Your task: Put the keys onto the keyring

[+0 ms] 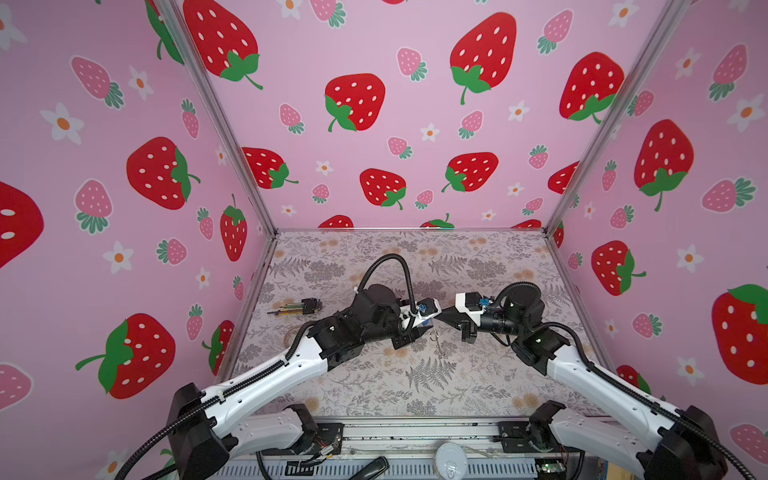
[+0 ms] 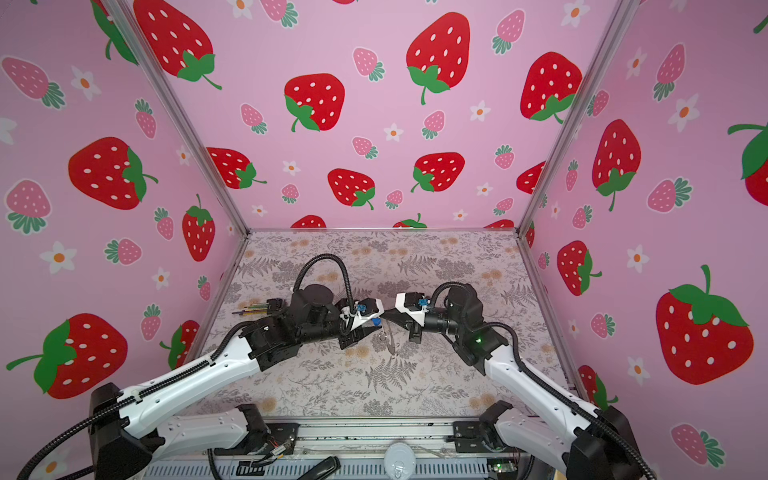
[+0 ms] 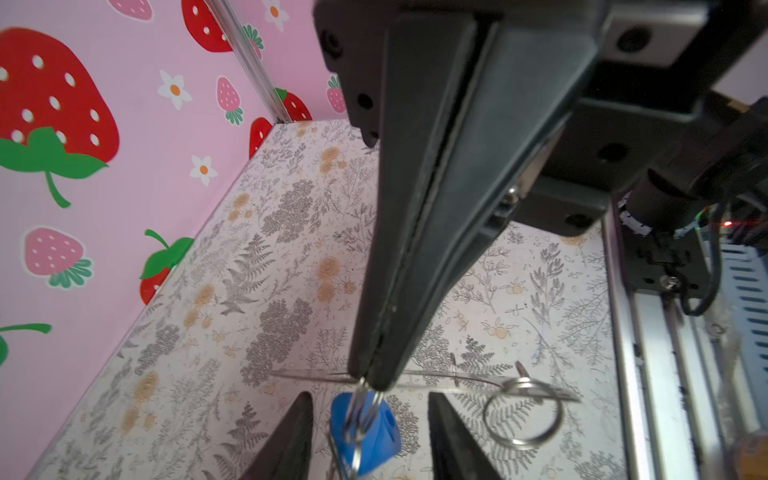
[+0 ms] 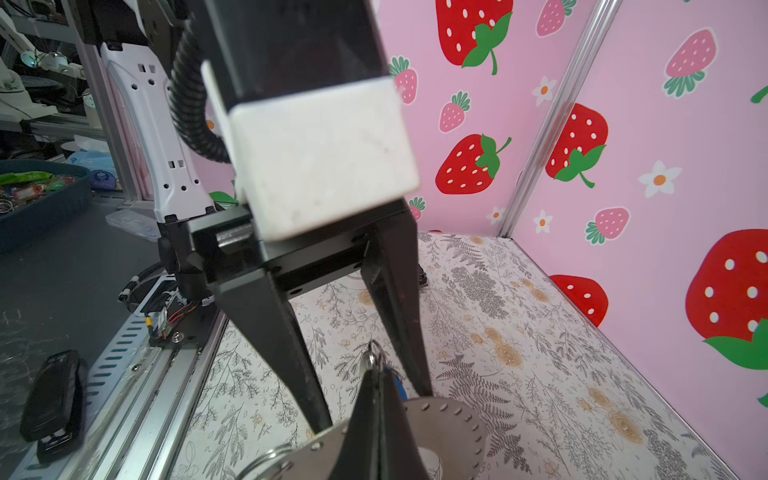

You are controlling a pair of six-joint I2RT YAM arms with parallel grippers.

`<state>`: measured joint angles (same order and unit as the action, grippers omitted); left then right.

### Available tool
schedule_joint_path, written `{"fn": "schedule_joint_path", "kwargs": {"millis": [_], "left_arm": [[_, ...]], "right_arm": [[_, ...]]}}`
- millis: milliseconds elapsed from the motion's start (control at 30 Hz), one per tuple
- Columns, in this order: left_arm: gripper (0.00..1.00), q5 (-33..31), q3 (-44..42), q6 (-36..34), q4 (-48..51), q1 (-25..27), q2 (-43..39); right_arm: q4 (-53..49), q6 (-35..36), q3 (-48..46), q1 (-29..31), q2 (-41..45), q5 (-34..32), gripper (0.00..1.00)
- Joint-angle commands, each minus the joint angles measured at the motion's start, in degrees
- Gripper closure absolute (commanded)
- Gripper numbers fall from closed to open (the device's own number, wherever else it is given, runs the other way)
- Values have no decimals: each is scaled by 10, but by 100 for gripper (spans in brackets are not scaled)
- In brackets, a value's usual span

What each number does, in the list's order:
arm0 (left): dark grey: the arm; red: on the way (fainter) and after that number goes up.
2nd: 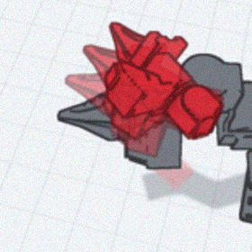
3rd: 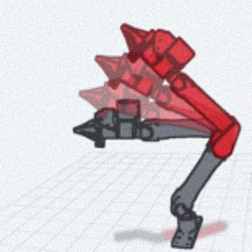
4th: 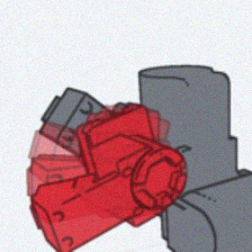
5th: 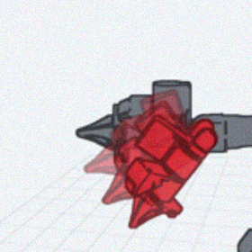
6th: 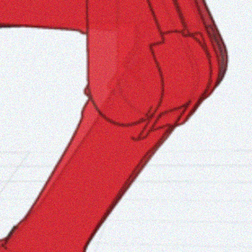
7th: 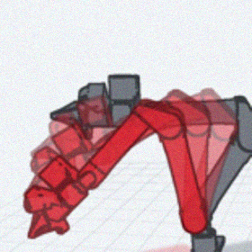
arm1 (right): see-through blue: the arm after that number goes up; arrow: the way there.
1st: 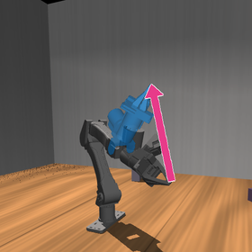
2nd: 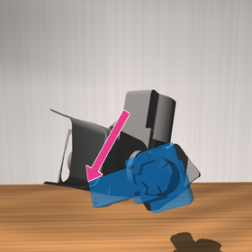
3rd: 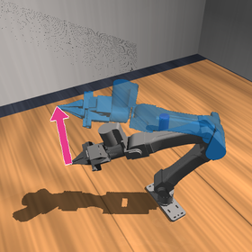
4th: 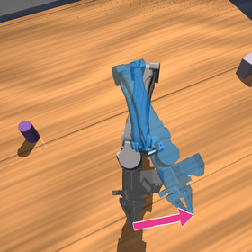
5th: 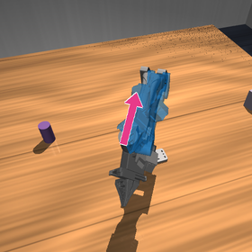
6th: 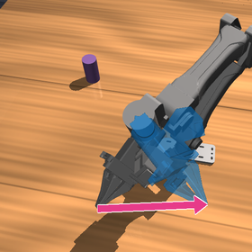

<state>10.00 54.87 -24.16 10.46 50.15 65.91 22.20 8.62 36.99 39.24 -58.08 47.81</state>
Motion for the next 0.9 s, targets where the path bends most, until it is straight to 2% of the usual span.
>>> {"fn": "schedule_joint_path", "kwargs": {"millis": [0,100,367,600,867], "left_arm": [[47,-48,-16,18,-39,1,-13],[49,-56,-25,30,-51,1,-21],[67,-32,-30,49,-55,1,-23],[68,-1,-32,57,-67,1,-21],[67,-13,-26,62,-85,3,-10]], "right_arm": [[40,-14,-4,-1,16,-6,100],[41,-13,-5,-1,18,-8,100],[46,-12,-6,-1,20,-18,100],[79,-35,-15,-1,23,-48,100],[116,-70,-26,-1,22,-57,100]]}}
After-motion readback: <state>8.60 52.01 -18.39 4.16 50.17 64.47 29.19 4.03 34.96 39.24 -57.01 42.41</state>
